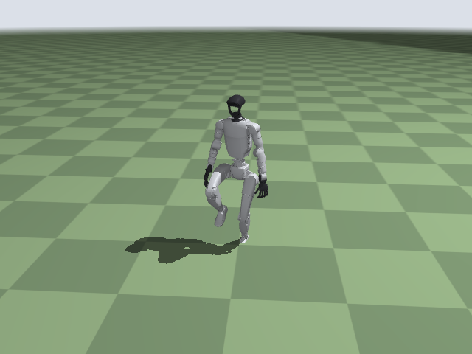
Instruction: Sport exercise
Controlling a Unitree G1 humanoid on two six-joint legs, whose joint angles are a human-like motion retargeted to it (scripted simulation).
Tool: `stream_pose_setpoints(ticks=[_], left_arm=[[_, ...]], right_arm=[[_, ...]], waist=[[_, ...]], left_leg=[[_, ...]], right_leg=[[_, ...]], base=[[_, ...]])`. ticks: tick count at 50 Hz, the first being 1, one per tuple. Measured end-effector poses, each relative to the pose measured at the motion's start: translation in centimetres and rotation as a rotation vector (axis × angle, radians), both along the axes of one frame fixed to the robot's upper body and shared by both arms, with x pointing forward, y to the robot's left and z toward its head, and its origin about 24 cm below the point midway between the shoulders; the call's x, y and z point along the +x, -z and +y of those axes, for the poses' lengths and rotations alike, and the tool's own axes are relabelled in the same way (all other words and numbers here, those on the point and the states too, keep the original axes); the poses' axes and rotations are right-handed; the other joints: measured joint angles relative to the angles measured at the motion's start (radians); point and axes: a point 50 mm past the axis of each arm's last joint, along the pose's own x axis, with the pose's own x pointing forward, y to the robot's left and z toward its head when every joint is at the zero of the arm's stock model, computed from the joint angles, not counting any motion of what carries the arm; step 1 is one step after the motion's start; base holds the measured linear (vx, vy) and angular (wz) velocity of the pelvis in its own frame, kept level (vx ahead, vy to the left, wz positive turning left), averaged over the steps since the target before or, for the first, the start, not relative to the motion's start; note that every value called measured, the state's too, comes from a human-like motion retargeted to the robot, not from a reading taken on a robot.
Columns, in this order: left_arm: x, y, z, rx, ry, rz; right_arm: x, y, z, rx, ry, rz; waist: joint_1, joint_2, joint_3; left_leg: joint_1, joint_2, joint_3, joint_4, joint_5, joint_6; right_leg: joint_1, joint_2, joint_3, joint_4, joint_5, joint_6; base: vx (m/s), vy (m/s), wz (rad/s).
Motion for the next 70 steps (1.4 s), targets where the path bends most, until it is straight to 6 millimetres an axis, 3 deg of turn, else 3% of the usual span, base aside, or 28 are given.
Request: stream_pose_setpoints(ticks=[5, 7, 16, 22, 27, 37, 40, 59, 70], left_arm=[[-0.3, 0.1, -0.3, -0.017, -0.081, -0.01], [-0.6, 0.1, -0.3, -0.022, -0.127, -0.014], [-1.3, 0.1, 0.2, -0.022, -0.305, -0.023], [-1.8, 0.1, 0.0, -0.034, -0.317, -0.006], [-1.6, 0.1, 0.3, -0.043, -0.306, -0.01], [-1.6, 0.1, -0.2, -0.075, -0.275, 0.002], [-2.0, 0.2, -0.5, -0.085, -0.274, 0.012], [-1.8, 0.4, -1.3, -0.132, -0.299, 0.026], [-1.8, 0.4, -1.5, -0.138, -0.336, 0.01]], right_arm=[[-0.2, 0.0, -0.5, -0.021, 0.024, 0.01], [-0.3, -0.1, -0.7, -0.032, 0.035, 0.014], [-0.2, 0.1, 0.1, -0.042, 0.016, 0.014], [-0.9, 0.6, 1.4, -0.033, -0.027, 0.033], [-1.2, 0.8, 1.9, -0.034, -0.034, 0.038], [-2.2, 1.0, 1.7, -0.038, 0.018, 0.055], [-2.7, 1.1, 1.7, -0.038, 0.032, 0.067], [-2.5, 0.8, 0.5, -0.019, 0.086, 0.094], [-2.4, 0.7, 0.1, -0.027, 0.08, 0.097]], waist=[[-0.014, 0.013, -0.158], [-0.026, 0.006, -0.187], [-0.065, -0.063, -0.244], [-0.027, -0.066, -0.27], [0.016, -0.014, -0.274], [0.057, 0.036, -0.278], [0.063, 0.044, -0.274], [0.032, 0.023, -0.328], [0.018, -0.001, -0.328]], left_leg=[[-0.162, -0.021, -0.012, -0.026, 0.077, -0.001], [-0.168, -0.044, -0.023, -0.061, 0.109, -0.001], [-0.086, -0.127, -0.056, -0.199, 0.15, 0.001], [-0.112, -0.077, -0.044, -0.141, 0.097, -0.017], [-0.147, 0.023, -0.059, -0.052, 0.052, -0.045], [-0.225, 0.113, -0.06, 0.065, 0.057, -0.082], [-0.261, 0.135, -0.056, 0.127, 0.054, -0.085], [-0.259, 0.069, -0.051, -0.061, 0.172, -0.074], [-0.279, 0.047, -0.038, -0.023, 0.125, -0.051]], right_leg=[[0.008, -0.044, 0.038, -0.129, 0.028, -0.006], [0.097, -0.073, 0.056, -0.225, 0.025, -0.003], [0.624, -0.168, 0.102, -0.908, -0.002, 0.088], [0.801, -0.157, 0.055, -1.208, -0.08, 0.1], [0.9, -0.079, -0.001, -1.402, -0.05, 0.103], [0.944, -0.025, -0.044, -1.53, 0.007, 0.117], [0.911, -0.023, -0.053, -1.471, -0.006, 0.119], [0.867, -0.081, -0.04, -1.511, 0.018, 0.131], [0.817, -0.109, -0.029, -1.407, -0.056, 0.121]], base=[[0.07, -0.02, 0.29], [0.08, -0.05, 0.58], [0.05, -0.09, 0.53], [0.02, -0.09, -0.11], [0.04, -0.06, -0.26], [0.04, 0.0, -0.07], [0.0, 0.0, 0.0], [0.01, 0.01, 0.04], [0.01, 0.02, 0.02]])
